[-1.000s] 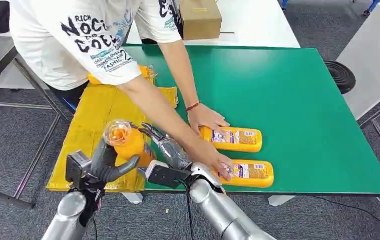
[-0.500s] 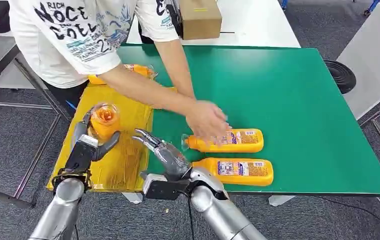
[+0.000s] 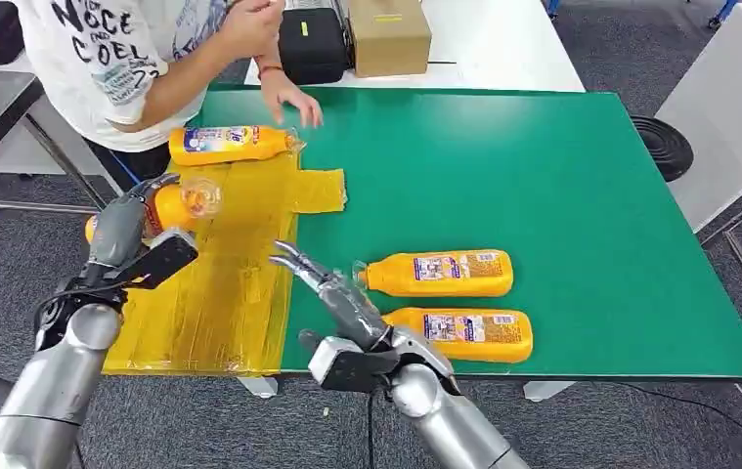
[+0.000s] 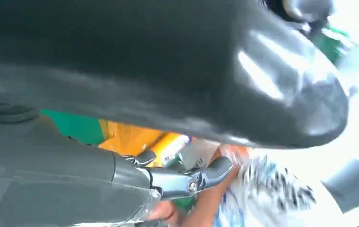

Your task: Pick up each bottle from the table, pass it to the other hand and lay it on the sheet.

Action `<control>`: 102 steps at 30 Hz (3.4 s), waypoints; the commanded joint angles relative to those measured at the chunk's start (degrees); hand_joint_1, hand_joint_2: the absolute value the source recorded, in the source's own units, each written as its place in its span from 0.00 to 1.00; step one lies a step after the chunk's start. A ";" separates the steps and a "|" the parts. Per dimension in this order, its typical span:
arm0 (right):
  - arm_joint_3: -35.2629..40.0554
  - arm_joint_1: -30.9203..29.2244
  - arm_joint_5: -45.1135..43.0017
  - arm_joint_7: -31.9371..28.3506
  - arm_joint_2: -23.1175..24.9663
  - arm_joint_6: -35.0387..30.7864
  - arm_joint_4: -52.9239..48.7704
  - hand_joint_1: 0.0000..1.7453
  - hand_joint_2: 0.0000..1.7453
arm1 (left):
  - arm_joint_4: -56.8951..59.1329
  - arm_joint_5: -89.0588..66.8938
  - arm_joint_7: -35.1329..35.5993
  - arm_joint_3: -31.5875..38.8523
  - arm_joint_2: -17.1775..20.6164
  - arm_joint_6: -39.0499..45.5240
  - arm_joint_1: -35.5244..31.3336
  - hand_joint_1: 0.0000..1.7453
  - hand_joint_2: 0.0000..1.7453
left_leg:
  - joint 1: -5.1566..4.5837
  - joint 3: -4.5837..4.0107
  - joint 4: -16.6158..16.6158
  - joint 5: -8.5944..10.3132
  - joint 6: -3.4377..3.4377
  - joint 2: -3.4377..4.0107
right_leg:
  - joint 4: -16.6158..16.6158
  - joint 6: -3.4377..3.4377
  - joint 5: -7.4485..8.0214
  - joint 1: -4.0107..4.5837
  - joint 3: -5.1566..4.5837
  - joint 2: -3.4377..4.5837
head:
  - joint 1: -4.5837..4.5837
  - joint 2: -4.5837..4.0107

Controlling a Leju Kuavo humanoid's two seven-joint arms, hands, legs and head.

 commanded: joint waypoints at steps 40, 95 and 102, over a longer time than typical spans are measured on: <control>-17.91 2.48 -11.90 1.04 -1.38 -7.58 -5.23 0.00 1.00 | 29.63 -7.46 1.05 -28.40 3.06 -8.40 -13.90 1.00 1.00 | 0.01 0.41 -0.02 0.01 0.05 -0.20 | -0.06 -0.14 -0.07 0.05 0.55 -0.30 | -0.02 0.00; -21.42 6.39 -13.62 1.48 -0.62 -8.65 -6.08 0.00 1.00 | 18.13 6.39 0.73 -43.14 6.67 -15.40 -14.78 1.00 1.00 | 0.00 0.30 -0.05 0.00 0.03 -0.28 | -0.08 -0.12 -0.12 0.03 0.43 -0.40 | -0.02 0.00; -20.98 5.01 -13.69 0.95 -0.41 -7.84 -2.30 0.00 1.00 | 25.31 3.42 0.47 -43.11 3.33 -9.43 -12.11 1.00 1.00 | -0.06 0.27 -0.11 0.02 0.01 -0.10 | -0.10 -0.08 -0.04 -0.04 0.34 -0.19 | -0.02 0.00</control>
